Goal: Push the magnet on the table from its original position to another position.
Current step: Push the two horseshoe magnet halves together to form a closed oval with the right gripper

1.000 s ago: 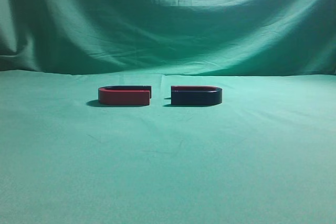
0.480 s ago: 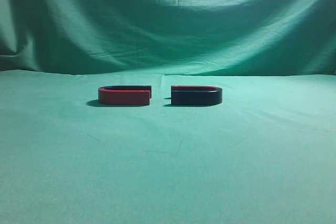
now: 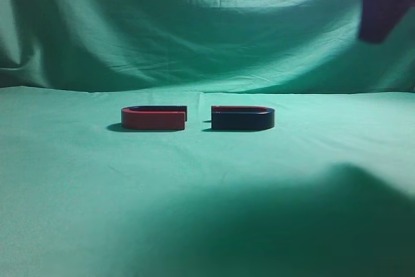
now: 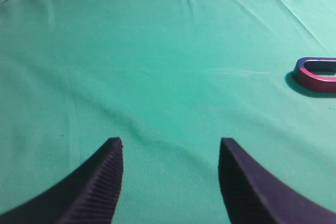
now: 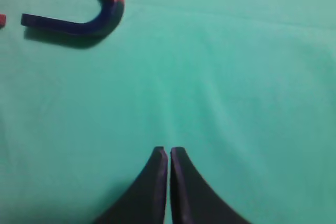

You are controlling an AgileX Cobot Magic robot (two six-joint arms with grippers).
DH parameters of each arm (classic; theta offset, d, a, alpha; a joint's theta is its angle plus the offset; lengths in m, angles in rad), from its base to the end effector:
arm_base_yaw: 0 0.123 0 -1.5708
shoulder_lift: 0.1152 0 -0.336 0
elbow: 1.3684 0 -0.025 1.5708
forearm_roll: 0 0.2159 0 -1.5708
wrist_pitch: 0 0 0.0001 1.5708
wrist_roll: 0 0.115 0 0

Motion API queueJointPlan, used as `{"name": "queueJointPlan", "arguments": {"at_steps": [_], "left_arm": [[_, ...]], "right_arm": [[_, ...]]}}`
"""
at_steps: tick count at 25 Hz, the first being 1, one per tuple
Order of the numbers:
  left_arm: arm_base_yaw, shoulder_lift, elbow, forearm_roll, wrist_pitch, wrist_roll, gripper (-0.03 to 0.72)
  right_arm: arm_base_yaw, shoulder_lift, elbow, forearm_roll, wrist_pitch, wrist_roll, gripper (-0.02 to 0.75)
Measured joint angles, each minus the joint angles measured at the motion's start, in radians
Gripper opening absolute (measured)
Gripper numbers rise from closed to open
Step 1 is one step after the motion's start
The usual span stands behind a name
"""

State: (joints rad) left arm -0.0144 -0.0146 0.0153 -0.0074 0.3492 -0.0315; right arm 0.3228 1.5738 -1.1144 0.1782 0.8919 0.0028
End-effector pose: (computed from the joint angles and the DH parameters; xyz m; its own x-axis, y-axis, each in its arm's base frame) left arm -0.0103 -0.0001 0.1703 -0.2601 -0.0347 -0.9650 0.0069 0.9993 -0.0378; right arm 0.2652 0.1055 0.2931 -0.9367 -0.1930 -0.2922 -0.2484 0.9543 0.1659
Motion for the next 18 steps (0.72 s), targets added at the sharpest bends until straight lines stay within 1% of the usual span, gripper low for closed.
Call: {"name": "queueJointPlan", "arguments": {"at_steps": [2, 7, 12, 18], "left_arm": [[0.000, 0.000, 0.000, 0.000, 0.000, 0.000, 0.372], [0.000, 0.000, 0.000, 0.000, 0.000, 0.000, 0.372], [0.000, 0.000, 0.000, 0.000, 0.000, 0.000, 0.372], [0.000, 0.000, 0.000, 0.000, 0.000, 0.000, 0.372]], "right_arm": [[0.034, 0.075, -0.052, -0.022, -0.001, 0.024, 0.000], [0.068, 0.242, -0.190, -0.059, 0.005, 0.065, 0.000], [0.079, 0.379, -0.300, -0.067, 0.005, 0.075, 0.000], [0.080, 0.476, -0.375, -0.101, 0.005, 0.100, 0.000]]}}
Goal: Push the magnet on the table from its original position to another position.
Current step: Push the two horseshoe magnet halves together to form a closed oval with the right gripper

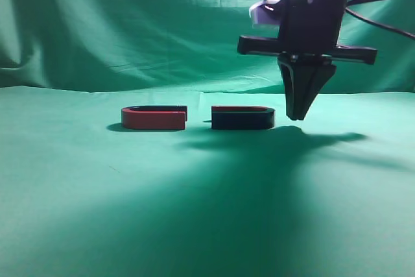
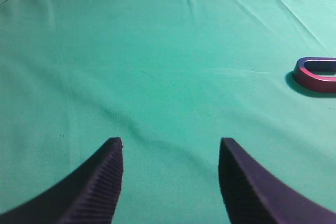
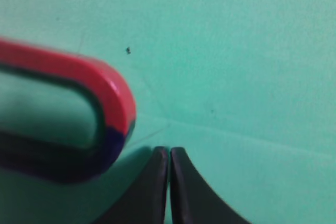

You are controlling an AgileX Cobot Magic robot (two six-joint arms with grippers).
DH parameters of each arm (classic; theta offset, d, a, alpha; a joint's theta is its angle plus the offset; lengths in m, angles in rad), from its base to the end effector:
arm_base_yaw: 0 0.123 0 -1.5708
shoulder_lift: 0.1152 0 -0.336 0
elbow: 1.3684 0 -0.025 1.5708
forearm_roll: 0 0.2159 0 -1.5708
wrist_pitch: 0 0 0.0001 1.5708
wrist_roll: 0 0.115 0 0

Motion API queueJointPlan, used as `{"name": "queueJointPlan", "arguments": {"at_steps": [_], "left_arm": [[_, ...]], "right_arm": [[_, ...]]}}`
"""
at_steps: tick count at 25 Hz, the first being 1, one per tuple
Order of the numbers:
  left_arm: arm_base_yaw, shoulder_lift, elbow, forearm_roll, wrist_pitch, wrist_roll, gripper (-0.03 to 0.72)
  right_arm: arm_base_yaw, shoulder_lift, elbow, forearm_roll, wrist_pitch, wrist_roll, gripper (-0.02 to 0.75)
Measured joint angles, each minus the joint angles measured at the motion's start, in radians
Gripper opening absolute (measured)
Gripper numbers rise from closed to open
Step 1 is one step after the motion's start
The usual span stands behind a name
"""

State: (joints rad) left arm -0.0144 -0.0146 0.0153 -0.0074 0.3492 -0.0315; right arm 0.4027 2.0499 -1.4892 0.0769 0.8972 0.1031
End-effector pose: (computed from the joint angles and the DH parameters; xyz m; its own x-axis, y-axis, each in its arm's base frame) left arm -0.0103 -0.0001 0.1703 -0.2601 -0.0347 -0.9650 0.0069 0.9993 -0.0378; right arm 0.3787 0.1688 0.2127 -0.9517 -0.2420 -0.1890 -0.2620 0.9610 0.0883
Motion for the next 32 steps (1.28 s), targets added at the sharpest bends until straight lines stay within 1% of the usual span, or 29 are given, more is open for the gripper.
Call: {"name": "queueJointPlan", "arguments": {"at_steps": [3, 10, 16, 25, 28, 32], "left_arm": [[0.000, 0.000, 0.000, 0.000, 0.000, 0.000, 0.372], [0.000, 0.000, 0.000, 0.000, 0.000, 0.000, 0.372], [0.000, 0.000, 0.000, 0.000, 0.000, 0.000, 0.372], [0.000, 0.000, 0.000, 0.000, 0.000, 0.000, 0.372], [0.000, 0.000, 0.000, 0.000, 0.000, 0.000, 0.372], [0.000, 0.000, 0.000, 0.000, 0.000, 0.000, 0.372]], "right_arm": [[0.002, 0.021, -0.013, -0.004, -0.002, 0.007, 0.000], [0.042, 0.038, -0.015, -0.007, -0.051, 0.014, 0.000], [0.068, 0.040, -0.018, -0.009, -0.061, 0.021, 0.000], [0.086, 0.048, -0.030, -0.007, -0.099, 0.023, 0.000], [0.086, 0.048, -0.084, -0.026, -0.027, 0.023, 0.000], [0.086, 0.048, -0.226, -0.072, 0.161, 0.023, 0.000]]}}
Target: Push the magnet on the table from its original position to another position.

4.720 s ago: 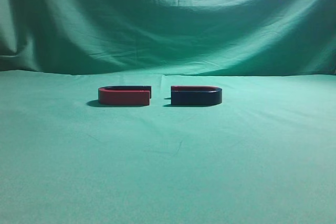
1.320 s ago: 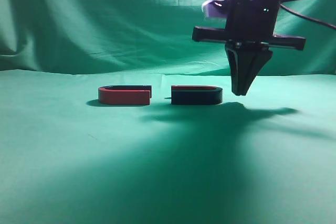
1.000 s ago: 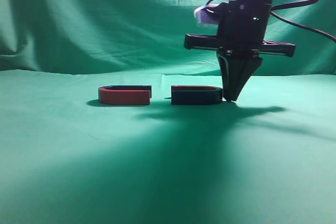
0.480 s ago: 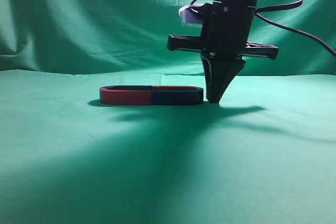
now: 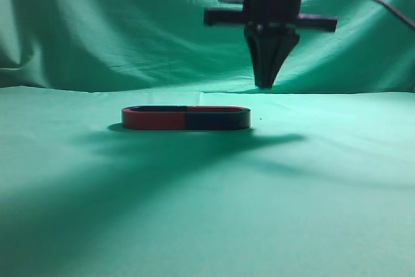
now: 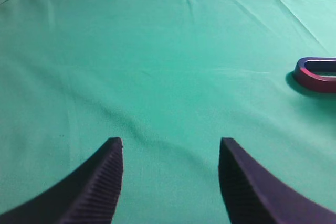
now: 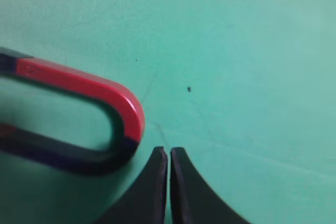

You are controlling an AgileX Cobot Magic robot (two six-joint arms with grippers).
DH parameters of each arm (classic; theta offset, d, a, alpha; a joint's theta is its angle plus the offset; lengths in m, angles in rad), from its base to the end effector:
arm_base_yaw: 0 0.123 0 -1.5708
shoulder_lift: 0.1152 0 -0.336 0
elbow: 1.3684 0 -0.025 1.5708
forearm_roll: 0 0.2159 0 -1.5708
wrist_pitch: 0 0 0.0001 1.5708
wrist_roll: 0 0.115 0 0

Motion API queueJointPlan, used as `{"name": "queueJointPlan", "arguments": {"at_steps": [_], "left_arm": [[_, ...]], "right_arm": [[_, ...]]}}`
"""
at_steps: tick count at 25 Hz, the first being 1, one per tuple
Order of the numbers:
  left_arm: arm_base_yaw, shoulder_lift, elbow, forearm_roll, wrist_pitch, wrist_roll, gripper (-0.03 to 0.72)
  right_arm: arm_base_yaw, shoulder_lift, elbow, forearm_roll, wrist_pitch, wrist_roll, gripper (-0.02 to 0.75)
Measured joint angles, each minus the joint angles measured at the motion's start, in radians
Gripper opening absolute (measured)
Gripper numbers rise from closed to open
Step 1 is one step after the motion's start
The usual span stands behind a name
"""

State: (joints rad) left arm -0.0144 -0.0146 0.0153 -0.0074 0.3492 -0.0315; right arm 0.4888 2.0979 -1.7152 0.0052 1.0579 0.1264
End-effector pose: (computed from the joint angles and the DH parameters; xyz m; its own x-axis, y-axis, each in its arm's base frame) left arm -0.0103 -0.0001 0.1703 -0.2601 -0.0347 -0.9650 0.0069 0.9993 -0.0378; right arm 0.3881 0.2070 0.2408 -0.9155 -0.3412 -0.2133 -0.3557 0.9341 0.0321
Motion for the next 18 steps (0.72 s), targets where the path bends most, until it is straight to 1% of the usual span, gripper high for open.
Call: {"name": "queueJointPlan", "arguments": {"at_steps": [2, 4, 9, 13, 16, 18], "left_arm": [[0.000, 0.000, 0.000, 0.000, 0.000, 0.000, 0.372], [0.000, 0.000, 0.000, 0.000, 0.000, 0.000, 0.372], [0.000, 0.000, 0.000, 0.000, 0.000, 0.000, 0.372], [0.000, 0.000, 0.000, 0.000, 0.000, 0.000, 0.372], [0.000, 0.000, 0.000, 0.000, 0.000, 0.000, 0.372], [0.000, 0.000, 0.000, 0.000, 0.000, 0.000, 0.372]], "right_arm": [[0.000, -0.002, -0.071, -0.011, 0.101, 0.002, 0.000], [0.000, -0.018, -0.132, -0.017, 0.149, 0.004, 0.000], [0.000, -0.115, -0.174, -0.047, 0.177, 0.026, 0.000], [0.000, -0.242, -0.162, -0.049, 0.184, 0.045, 0.000], [0.000, -0.371, -0.096, -0.059, 0.186, 0.060, 0.000], [0.000, -0.457, -0.024, -0.083, 0.188, 0.083, 0.000]]}}
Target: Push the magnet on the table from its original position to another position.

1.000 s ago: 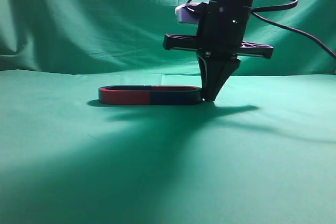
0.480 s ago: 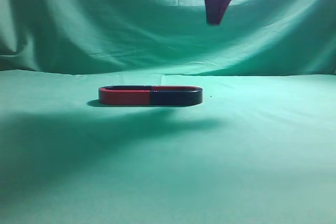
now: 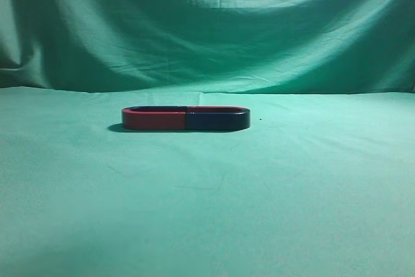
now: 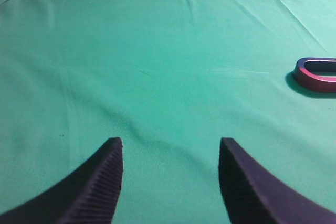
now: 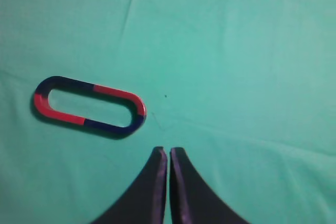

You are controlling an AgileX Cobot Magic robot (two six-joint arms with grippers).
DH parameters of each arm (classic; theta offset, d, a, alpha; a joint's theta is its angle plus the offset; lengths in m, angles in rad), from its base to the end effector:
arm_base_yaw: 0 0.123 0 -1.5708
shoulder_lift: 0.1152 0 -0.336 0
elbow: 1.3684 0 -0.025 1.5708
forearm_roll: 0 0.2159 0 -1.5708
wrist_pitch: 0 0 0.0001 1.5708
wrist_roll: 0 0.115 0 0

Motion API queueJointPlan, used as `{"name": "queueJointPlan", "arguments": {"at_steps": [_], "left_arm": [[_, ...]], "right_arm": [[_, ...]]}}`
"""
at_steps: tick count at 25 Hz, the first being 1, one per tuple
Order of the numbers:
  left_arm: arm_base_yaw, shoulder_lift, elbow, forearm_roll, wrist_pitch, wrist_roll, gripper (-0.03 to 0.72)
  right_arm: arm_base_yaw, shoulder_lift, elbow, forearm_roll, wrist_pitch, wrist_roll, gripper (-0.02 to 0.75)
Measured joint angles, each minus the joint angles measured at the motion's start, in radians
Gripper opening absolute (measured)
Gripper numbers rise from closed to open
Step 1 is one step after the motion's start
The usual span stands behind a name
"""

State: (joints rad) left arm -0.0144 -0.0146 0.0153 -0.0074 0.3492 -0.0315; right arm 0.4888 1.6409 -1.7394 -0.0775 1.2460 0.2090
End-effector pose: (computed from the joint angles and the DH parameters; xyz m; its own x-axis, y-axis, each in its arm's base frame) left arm -0.0103 -0.0001 0.1703 -0.2601 -0.0347 -0.9650 0.0069 0.9993 -0.0378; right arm 0.2914 0.1454 0.4176 -0.8369 -0.2382 -0.4928 -0.2882 0.9572 0.0267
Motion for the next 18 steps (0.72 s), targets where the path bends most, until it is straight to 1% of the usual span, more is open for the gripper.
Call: {"name": "queueJointPlan", "arguments": {"at_steps": [3, 7, 15, 18], "left_arm": [[0.000, 0.000, 0.000, 0.000, 0.000, 0.000, 0.372], [0.000, 0.000, 0.000, 0.000, 0.000, 0.000, 0.372], [0.000, 0.000, 0.000, 0.000, 0.000, 0.000, 0.372], [0.000, 0.000, 0.000, 0.000, 0.000, 0.000, 0.372]], "right_arm": [[0.000, -0.133, 0.127, -0.038, 0.004, 0.017, 0.000], [0.000, -0.324, 0.324, -0.052, -0.011, 0.031, 0.000], [0.000, -0.723, 0.724, -0.055, -0.238, 0.038, 0.000], [0.000, -0.869, 0.849, -0.055, -0.281, 0.040, 0.000]]}}
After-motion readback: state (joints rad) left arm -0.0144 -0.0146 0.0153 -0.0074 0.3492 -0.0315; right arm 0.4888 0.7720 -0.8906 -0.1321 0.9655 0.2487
